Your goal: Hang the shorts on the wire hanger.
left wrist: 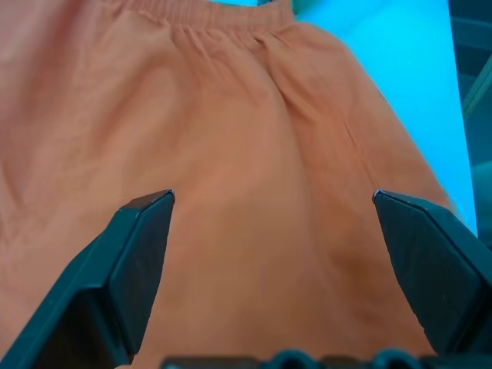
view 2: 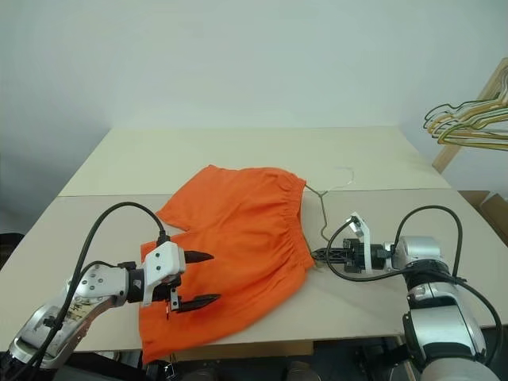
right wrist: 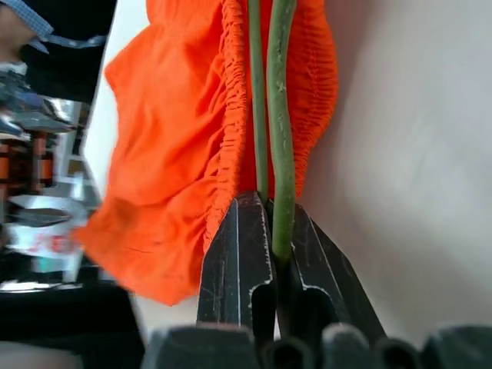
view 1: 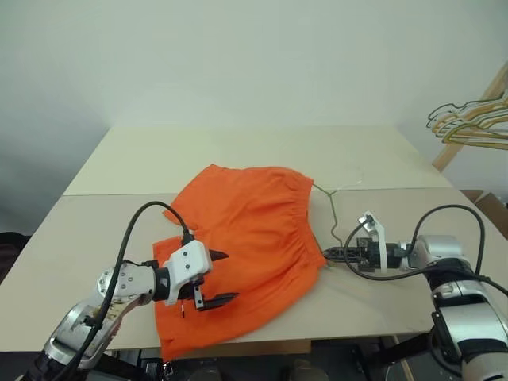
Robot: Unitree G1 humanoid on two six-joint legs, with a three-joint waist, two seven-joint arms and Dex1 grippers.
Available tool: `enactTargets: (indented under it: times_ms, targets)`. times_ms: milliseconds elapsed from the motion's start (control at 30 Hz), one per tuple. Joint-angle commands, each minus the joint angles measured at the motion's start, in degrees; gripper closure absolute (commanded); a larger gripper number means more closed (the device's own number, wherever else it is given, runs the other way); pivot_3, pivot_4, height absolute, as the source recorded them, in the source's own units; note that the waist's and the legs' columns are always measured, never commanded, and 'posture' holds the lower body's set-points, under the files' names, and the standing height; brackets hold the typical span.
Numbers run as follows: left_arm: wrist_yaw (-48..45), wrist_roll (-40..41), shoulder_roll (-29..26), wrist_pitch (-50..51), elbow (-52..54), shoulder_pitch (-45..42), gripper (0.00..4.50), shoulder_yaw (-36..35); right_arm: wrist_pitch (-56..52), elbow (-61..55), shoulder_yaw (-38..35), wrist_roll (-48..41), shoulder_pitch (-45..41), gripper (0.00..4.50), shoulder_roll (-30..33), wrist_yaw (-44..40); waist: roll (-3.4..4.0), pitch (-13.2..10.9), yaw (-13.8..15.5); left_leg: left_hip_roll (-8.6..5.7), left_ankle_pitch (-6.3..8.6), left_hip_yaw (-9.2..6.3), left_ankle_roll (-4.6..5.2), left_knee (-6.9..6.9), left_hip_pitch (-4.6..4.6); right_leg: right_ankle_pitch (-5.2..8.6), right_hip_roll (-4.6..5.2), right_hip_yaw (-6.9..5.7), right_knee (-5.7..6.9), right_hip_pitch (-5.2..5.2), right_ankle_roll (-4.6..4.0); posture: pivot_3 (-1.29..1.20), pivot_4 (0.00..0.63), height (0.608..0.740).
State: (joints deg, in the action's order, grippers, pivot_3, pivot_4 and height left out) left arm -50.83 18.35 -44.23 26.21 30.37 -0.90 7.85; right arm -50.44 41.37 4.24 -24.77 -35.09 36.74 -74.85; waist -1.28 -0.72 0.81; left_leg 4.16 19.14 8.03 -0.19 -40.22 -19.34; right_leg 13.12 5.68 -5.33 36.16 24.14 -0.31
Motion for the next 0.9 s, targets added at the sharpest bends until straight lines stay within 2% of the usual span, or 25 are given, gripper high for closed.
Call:
enactTargets:
  times_ms: [33,167,333,433,500,600,733,833,900]
  targets:
    - [0.2,2.4,2.0,-0.5,0.0,-5.3,0.02,-2.4,7.1,-11.2,-2.9,0.8,2.2,4.5,-0.5,4.5,0.05,0.0,0.2,0.0,0.0,-0.01,-0.01,-0.01,-0.02,0.0,0.0,-0.05,0.0,0.0,0.0,0.08,0.0,0.74]
    - [1.1,4.8,4.7,-0.2,-3.7,-16.2,0.02,-5.4,11.9,-21.0,-2.2,2.9,3.9,4.5,-0.3,7.9,0.12,0.0,0.1,-0.01,-0.02,-0.01,-0.03,-0.03,-0.01,0.0,0.01,-0.04,0.04,-0.01,0.0,0.07,0.0,0.74]
    - [-1.5,1.6,4.7,-5.4,-18.5,-34.1,0.02,-6.1,15.0,-27.9,-1.4,4.1,3.9,4.5,-0.1,9.3,0.12,0.0,-0.2,-0.04,-0.05,-0.04,-0.07,-0.01,0.03,-0.01,-0.01,-0.1,-0.01,-0.08,0.0,0.09,0.0,0.74]
    - [-7.6,-0.2,5.2,-10.6,-31.4,-46.5,0.02,-3.9,15.0,-30.0,-0.3,4.7,3.3,4.5,-0.2,9.5,0.12,0.0,-0.2,-0.06,-0.06,-0.04,-0.06,0.0,-0.01,-0.01,-0.01,-0.16,-0.08,-0.06,0.01,0.11,0.0,0.74]
    - [-13.4,-4.5,5.3,-16.9,-43.4,-55.7,0.02,-0.3,15.7,-32.1,0.9,5.3,3.3,4.5,0.1,9.0,0.08,0.0,-0.1,-0.07,-0.06,-0.05,-0.05,-0.04,-0.05,0.0,-0.01,-0.21,-0.07,-0.06,0.02,0.12,0.0,0.74]
    - [-21.1,-11.1,5.5,-28.1,-58.8,-64.8,0.02,4.8,17.6,-35.0,2.5,6.8,3.8,4.5,0.3,9.2,0.09,0.0,-0.1,-0.09,-0.07,-0.07,-0.05,-0.04,-0.06,0.0,-0.02,-0.28,-0.11,-0.08,0.03,0.11,0.0,0.74]
    - [-28.7,-15.4,7.1,-37.7,-72.6,-72.4,0.02,7.7,21.5,-38.2,5.5,10.6,5.0,4.5,0.8,10.8,0.09,0.0,-0.3,-0.11,-0.07,-0.05,-0.05,-0.02,-0.08,0.01,-0.01,-0.25,-0.1,-0.03,0.05,0.1,0.0,0.74]
    - [-38.9,-14.8,6.9,-38.3,-76.4,-74.3,0.02,8.7,20.3,-39.6,7.5,13.1,5.0,4.5,0.4,13.1,0.09,0.0,-0.7,-0.1,-0.07,-0.06,-0.04,-0.09,-0.21,0.01,-0.01,-0.26,-0.03,0.08,0.05,0.09,0.0,0.74]
    - [-40.7,-15.4,7.1,-39.9,-78.0,-74.7,0.02,8.9,21.9,-40.6,7.9,13.7,5.5,4.5,0.0,13.7,0.08,0.0,-0.9,-0.09,-0.06,-0.09,-0.04,-0.18,-0.37,0.01,0.0,-0.27,0.0,0.18,0.05,0.09,0.0,0.74]
